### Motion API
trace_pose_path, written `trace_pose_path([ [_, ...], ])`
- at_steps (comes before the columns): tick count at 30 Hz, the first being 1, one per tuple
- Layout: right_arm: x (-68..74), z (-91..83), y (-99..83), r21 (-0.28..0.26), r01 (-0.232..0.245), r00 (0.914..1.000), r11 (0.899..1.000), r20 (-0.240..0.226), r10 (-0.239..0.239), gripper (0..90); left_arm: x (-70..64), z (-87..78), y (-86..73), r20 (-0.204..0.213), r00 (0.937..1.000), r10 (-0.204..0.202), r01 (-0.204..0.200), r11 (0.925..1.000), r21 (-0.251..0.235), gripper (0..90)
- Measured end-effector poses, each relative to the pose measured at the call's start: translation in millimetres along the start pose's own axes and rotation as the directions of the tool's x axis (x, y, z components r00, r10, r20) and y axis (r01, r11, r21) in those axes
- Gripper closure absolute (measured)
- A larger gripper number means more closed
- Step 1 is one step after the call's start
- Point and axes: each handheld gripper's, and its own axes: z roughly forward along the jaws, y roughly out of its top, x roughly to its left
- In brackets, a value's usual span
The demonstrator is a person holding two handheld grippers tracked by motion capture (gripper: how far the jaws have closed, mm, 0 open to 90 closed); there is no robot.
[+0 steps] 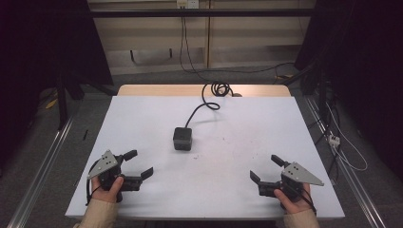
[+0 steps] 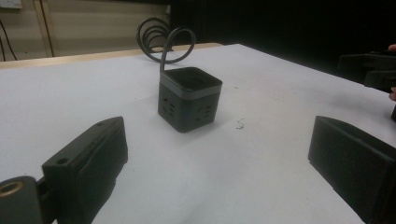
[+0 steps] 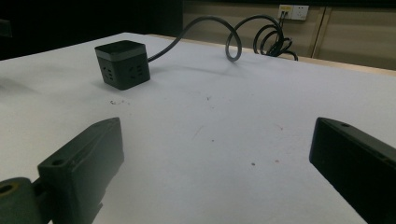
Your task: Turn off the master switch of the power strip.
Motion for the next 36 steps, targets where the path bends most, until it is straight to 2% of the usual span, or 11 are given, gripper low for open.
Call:
trace_pose_path([
  [8, 0.9, -0.5, -0.1, -0.002, 0.002, 1.0000, 1.000, -0.008, -0.002, 3.0, 0.7, 3.1, 1.7, 0.008, 0.9999, -0.010, 0.010, 0.9999, -0.003, 3.8],
  [18, -0.4, -1.8, 0.7, -0.006, -0.004, 1.0000, 1.000, 0.002, 0.004, 3.1, 0.3, 16.4, 9.9, 0.039, 0.9992, -0.014, 0.013, 0.9999, 0.003, 2.7],
  [22, -0.2, -2.2, 0.5, -0.007, -0.003, 1.0000, 1.000, -0.001, 0.003, 3.1, 0.6, 23.2, 12.6, 0.025, 0.9996, -0.010, 0.010, 0.9998, 0.015, 2.5],
  [36, -0.3, -2.8, 0.8, -0.012, 0.002, 1.0000, 1.000, -0.001, -0.002, 3.2, -4.4, 44.4, 18.4, 0.030, 0.9995, -0.004, 0.003, 0.9985, 0.054, 2.3],
])
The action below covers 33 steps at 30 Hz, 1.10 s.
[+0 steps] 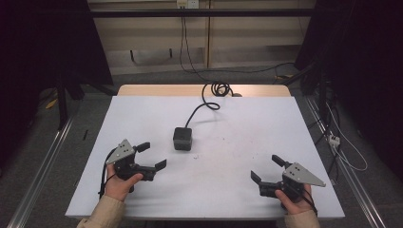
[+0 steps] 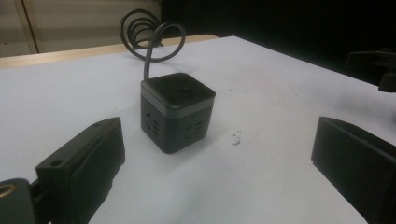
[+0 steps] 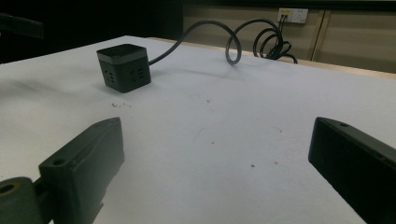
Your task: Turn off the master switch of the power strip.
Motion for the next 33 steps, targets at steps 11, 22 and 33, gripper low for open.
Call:
trace_pose_path([
  [11, 0.1, -0.1, 0.6, -0.006, 0.000, 1.0000, 1.000, -0.002, 0.000, 3.4, -1.3, 16.6, 4.6, -0.021, 0.9997, -0.015, 0.015, 0.9998, 0.014, 1.6],
  [22, -0.4, -0.4, 1.0, -0.012, -0.002, 1.0000, 1.000, -0.002, 0.002, 3.5, -1.7, 27.1, 9.9, -0.012, 0.9997, -0.021, 0.021, 0.9998, 0.003, 1.6],
  [33, -0.7, -0.4, 1.4, -0.016, 0.000, 1.0000, 1.000, -0.003, 0.000, 3.6, -0.1, 37.0, 13.4, -0.018, 0.9993, -0.032, 0.033, 0.9994, 0.012, 1.7],
])
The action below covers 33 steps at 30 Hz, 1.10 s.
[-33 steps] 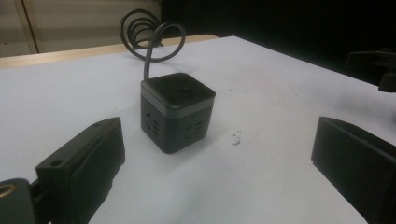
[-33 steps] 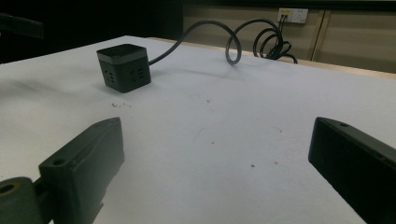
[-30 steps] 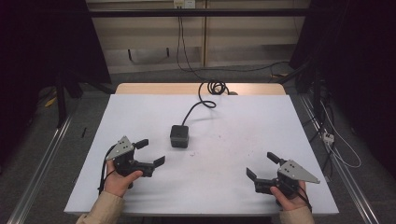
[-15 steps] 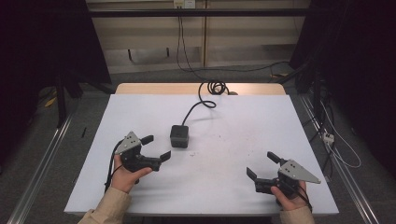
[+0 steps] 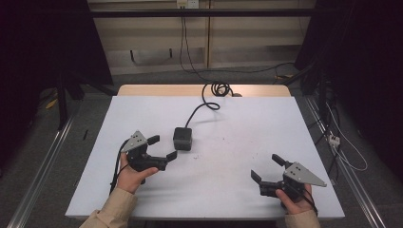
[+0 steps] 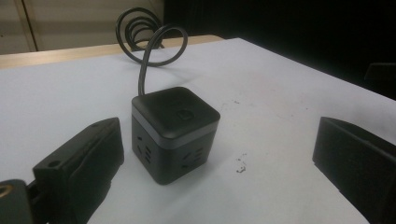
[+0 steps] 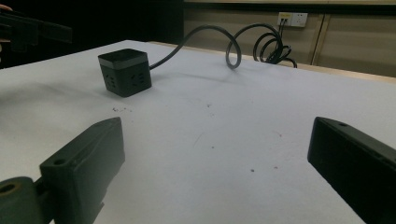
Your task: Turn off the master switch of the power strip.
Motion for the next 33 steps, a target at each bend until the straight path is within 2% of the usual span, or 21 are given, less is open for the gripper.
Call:
trace_pose_path([
  [6, 0.1, -0.1, 0.3, -0.001, 0.000, 1.0000, 1.000, -0.001, 0.000, 3.6, 0.2, 5.5, 3.2, 0.009, 1.0000, 0.000, 0.000, 1.0000, -0.001, 1.7],
  [15, 0.4, -0.3, 0.6, -0.002, 0.000, 1.0000, 1.000, -0.003, 0.000, 3.7, 3.6, 10.7, 5.9, -0.002, 1.0000, -0.009, 0.009, 0.9998, -0.015, 3.1],
  [33, 0.2, -0.3, 1.3, -0.006, 0.000, 1.0000, 1.000, -0.005, 0.000, 3.7, 4.1, 19.8, 13.8, -0.007, 0.9998, 0.017, -0.017, 0.9997, -0.018, 8.6],
])
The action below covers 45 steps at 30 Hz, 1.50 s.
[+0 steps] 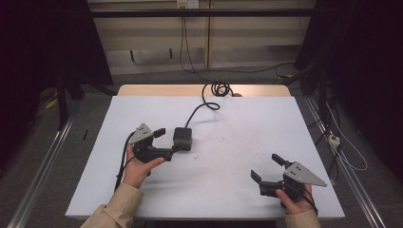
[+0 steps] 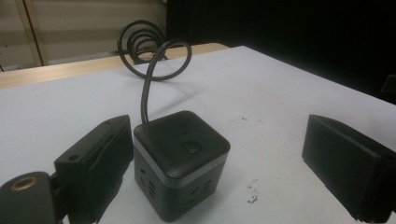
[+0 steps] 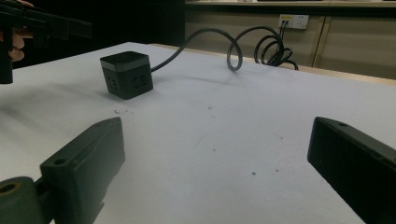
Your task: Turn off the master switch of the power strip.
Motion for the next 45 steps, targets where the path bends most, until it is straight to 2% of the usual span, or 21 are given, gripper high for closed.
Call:
trace_pose_path([
  [18, 0.2, 0.5, 0.1, 0.000, 0.002, 1.0000, 1.000, -0.002, -0.002, 3.7, 2.9, 5.0, 2.6, -0.007, 1.0000, 0.006, -0.006, 1.0000, 0.003, 11.8],
  [45, -0.4, 0.2, 0.3, -0.001, 0.001, 1.0000, 1.000, -0.003, -0.001, 3.7, 6.4, 17.4, 8.2, -0.005, 0.9999, -0.014, 0.014, 0.9999, 0.005, 13.1],
])
